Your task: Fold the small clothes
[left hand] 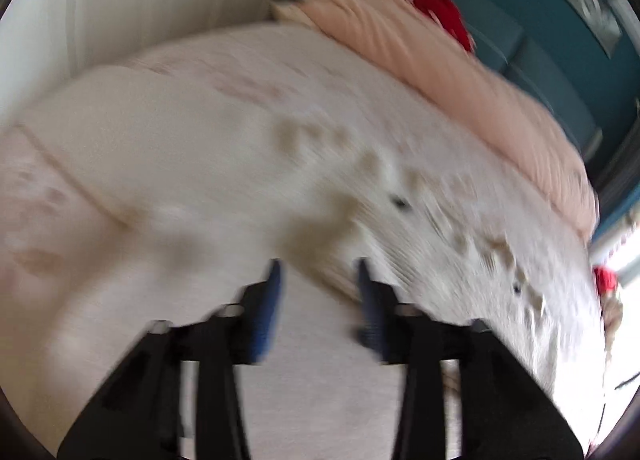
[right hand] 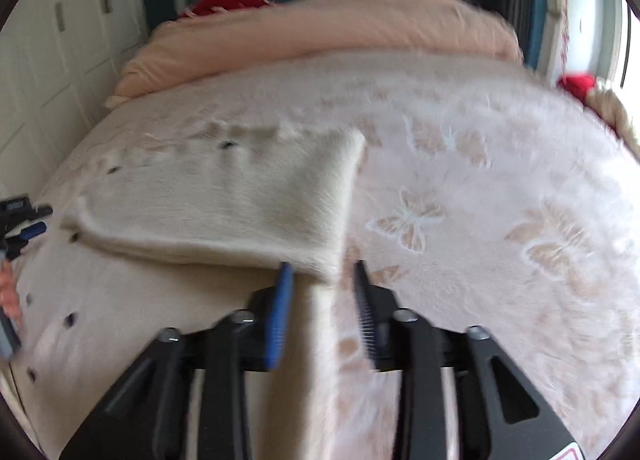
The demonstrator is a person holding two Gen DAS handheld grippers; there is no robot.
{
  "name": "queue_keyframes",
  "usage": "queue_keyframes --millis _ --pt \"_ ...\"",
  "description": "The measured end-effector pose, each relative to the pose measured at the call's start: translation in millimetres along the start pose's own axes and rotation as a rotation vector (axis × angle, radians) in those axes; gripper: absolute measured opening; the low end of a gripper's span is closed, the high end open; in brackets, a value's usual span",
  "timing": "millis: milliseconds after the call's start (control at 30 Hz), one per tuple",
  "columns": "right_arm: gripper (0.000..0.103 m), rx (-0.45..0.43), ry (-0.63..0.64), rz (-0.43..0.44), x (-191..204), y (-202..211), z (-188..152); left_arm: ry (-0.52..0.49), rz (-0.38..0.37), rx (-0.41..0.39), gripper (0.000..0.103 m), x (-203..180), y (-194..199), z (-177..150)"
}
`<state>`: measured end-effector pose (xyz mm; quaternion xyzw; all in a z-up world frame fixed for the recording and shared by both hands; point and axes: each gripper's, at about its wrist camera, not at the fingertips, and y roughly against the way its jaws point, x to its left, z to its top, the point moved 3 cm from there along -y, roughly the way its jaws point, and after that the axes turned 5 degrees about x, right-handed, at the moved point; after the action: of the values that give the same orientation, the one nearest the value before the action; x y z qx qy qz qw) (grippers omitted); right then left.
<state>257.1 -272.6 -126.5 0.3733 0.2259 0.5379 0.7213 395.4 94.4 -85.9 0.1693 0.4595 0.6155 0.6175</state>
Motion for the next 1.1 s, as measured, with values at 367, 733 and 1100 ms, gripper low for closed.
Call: queue_keyframes --millis 367,733,1100 --pt "0.059 0.031 0.187 0.201 119.0 66.2 -85.1 0.391 0.383 -0.080 0.073 256.1 25.6 97.2" --pt "0.062 0.097 0.282 0.222 169.4 62.1 -119.7 0.281 0.380 -0.101 0.007 258.0 5.0 139.4" --pt "0.062 0.067 0.182 0.208 127.4 67.7 -107.6 -0.212 -0.033 -0.282 0.005 -32.5 107.8 93.7"
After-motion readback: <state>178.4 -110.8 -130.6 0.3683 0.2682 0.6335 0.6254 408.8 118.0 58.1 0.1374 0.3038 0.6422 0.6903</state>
